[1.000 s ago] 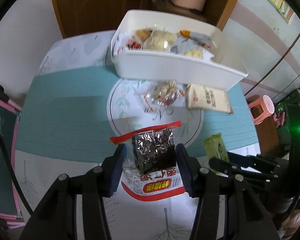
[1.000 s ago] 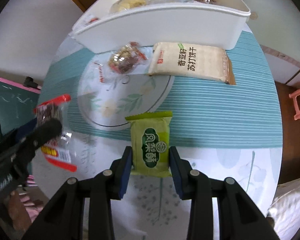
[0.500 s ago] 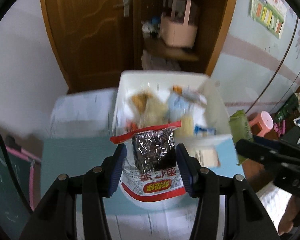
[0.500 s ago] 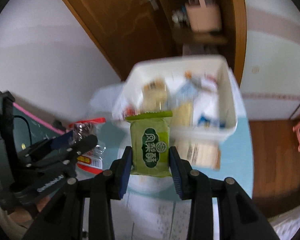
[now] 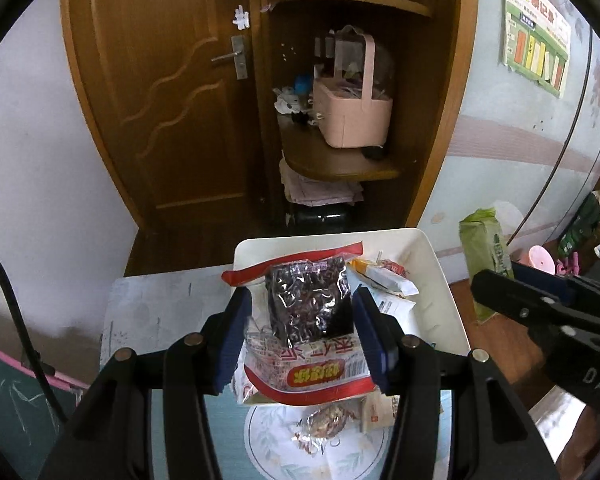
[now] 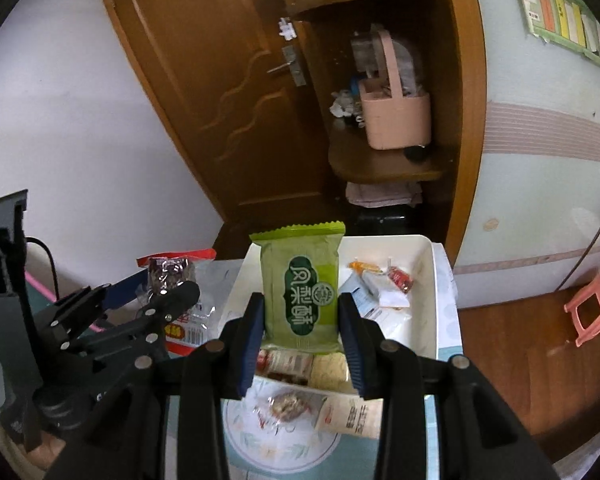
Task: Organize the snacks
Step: 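Carry both snacks into the white basket and open both tools, then withdraw both tools from the basket toward the last table snacks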
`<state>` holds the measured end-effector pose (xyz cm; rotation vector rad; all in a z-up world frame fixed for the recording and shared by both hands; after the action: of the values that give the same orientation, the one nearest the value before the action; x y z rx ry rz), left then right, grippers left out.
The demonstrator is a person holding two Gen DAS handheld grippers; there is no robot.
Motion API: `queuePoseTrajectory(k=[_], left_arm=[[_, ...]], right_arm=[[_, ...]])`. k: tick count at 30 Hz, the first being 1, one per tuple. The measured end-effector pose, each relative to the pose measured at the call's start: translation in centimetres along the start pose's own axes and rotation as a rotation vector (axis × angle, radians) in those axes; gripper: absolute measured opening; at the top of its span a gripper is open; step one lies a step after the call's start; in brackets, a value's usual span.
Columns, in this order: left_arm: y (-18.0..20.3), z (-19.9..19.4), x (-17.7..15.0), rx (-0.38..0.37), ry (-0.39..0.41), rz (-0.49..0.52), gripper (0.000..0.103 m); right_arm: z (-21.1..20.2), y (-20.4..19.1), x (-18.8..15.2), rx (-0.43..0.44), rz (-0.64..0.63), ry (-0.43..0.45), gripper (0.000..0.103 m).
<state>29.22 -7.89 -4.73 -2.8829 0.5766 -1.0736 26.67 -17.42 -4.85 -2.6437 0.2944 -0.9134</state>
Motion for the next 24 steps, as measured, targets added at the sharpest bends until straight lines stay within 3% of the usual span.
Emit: queuePoseTrajectory(k=[15,20,24], left_arm=[[0.6,6.3,-0.1,-0.028,-0.087,0.034,0.055],[0.3,7.0,0.2,-0.049,-0.084,0.022,0.089],[-0.1,7.7,0.2,-0.069,-0.102,0.008,0.094]], right_arm=[[6.6,3.3,0.8,-0.095,0.088,-0.071,0.037],[7.8,3.7,1.1,-0.125,0.098,-0.073,0.038],[8.3,4.1,1.2,-0.137,0.126,-0.090,0.039]])
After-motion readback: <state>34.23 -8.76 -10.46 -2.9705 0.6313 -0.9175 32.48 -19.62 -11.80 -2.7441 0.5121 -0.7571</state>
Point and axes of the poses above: each gripper's, at about its wrist camera, not at the fingertips, and z roughly the way its jaws point, y to its right, x to its top, the point moved 7 cm from there along z, roughly the way its jaws point, and after that the axes turned 12 degrees about z, right-handed, at the moved point
